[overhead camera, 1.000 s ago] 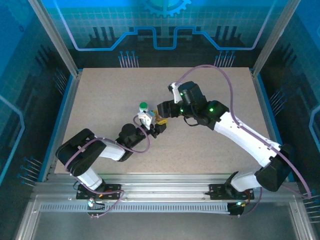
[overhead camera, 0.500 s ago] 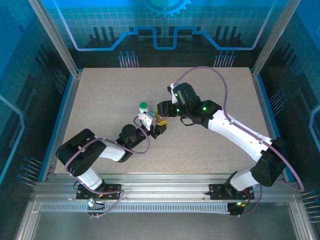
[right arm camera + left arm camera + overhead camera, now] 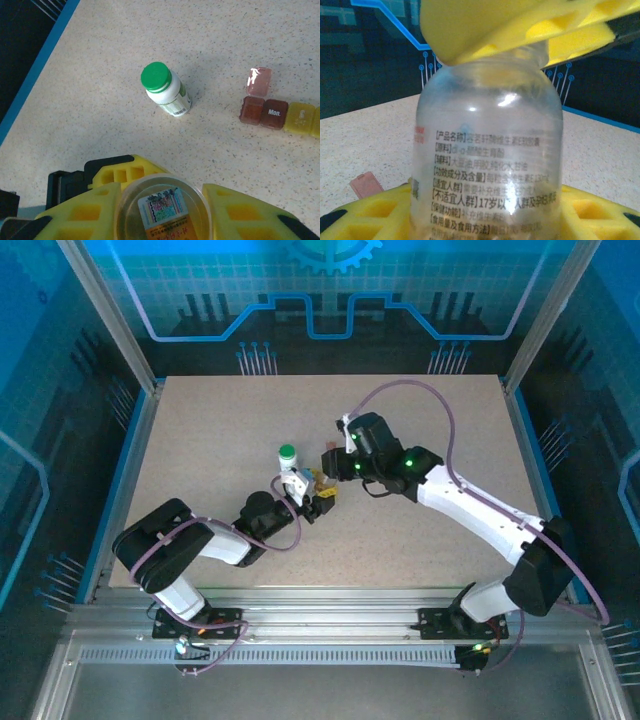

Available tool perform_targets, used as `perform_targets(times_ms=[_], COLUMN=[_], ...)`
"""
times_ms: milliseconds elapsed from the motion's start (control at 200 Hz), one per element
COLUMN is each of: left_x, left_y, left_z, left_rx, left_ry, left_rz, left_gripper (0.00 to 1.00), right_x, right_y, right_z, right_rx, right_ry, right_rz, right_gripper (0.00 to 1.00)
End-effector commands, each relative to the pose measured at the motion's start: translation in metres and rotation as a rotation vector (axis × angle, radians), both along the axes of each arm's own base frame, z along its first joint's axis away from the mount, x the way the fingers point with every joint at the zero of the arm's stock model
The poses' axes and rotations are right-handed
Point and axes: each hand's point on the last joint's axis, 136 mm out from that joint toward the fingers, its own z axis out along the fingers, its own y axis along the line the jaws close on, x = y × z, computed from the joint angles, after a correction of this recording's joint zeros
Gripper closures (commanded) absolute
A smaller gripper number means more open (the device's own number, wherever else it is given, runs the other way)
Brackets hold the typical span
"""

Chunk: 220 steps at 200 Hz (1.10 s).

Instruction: Sort the pills into containers

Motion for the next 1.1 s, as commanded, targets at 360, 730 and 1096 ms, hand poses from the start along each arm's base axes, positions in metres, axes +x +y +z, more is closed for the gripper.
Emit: perform_targets(times_ms=[360, 730, 1096], left_x=[-0.054, -0.072, -0.063], left_y=[-0.033, -0.038, -0.038], left_z=[0.055, 0.074, 0.076], left_rx=[-0.05, -0.079, -0.083], left_ry=[-0.196, -0.207, -0.208], left_rz=[-0.404, -0.633, -0.597], left_gripper=[1.0, 1.0, 1.0], right_x=[-0.064, -0.094, -0.086], right_y=[0.003, 0.001, -0.002], right_z=[0.016, 0.041, 0.073], right_rx=[0.032, 0.017, 0.027], right_ry=[-0.302, -0.541, -0.539], right_rz=[0.605, 0.915, 0.901], right_gripper=[1.0, 0.71, 0.21])
